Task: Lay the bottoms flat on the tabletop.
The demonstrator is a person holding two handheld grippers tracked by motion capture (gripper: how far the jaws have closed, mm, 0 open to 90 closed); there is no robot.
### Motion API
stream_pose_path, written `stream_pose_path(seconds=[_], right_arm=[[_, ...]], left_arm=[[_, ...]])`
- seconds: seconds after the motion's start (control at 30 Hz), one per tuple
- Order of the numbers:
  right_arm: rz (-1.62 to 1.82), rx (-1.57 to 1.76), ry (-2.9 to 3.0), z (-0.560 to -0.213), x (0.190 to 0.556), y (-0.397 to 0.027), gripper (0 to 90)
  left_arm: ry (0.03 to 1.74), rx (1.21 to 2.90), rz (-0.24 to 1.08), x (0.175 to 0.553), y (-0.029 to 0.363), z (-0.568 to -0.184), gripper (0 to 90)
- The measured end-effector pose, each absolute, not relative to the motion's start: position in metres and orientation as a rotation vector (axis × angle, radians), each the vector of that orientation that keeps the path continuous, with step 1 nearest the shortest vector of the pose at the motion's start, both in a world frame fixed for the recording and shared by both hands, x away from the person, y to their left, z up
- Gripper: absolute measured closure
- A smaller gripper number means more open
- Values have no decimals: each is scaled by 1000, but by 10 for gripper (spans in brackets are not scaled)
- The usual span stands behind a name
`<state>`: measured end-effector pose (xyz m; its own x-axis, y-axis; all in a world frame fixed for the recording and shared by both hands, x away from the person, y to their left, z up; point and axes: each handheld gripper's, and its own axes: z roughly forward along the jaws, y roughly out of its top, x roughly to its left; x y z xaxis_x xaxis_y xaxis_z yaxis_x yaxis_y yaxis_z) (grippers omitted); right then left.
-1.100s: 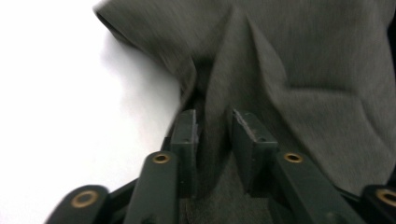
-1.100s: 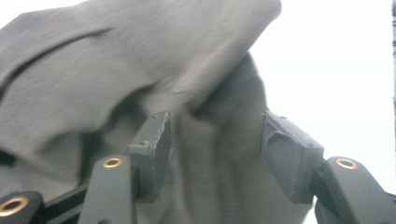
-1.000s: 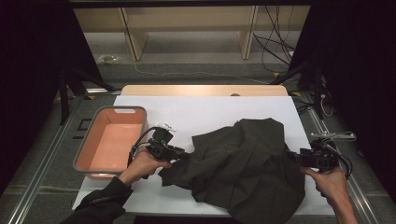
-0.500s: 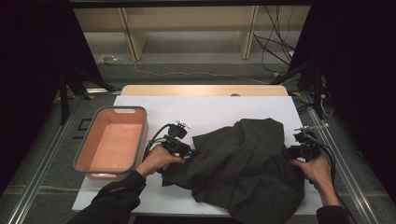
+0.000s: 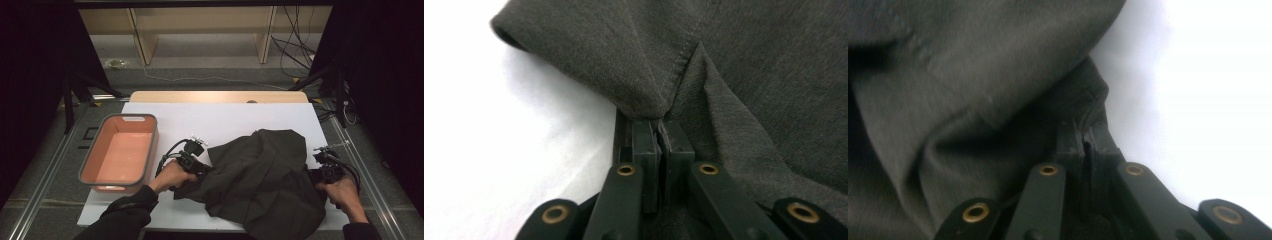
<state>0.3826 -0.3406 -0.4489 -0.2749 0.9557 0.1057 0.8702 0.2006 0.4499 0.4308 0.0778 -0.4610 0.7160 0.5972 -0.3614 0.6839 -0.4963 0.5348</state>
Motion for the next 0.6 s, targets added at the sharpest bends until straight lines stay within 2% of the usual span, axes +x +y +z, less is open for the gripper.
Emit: stream_pose_path(seconds=[0.4, 0.6], right_arm=[[661, 1760, 2367, -449, 327, -336, 876], [652, 1741, 2354, -450, 328, -335, 860]], left_arm=[[949, 2217, -149, 422, 90, -457, 870], [927, 2227, -180, 412, 91, -458, 871]])
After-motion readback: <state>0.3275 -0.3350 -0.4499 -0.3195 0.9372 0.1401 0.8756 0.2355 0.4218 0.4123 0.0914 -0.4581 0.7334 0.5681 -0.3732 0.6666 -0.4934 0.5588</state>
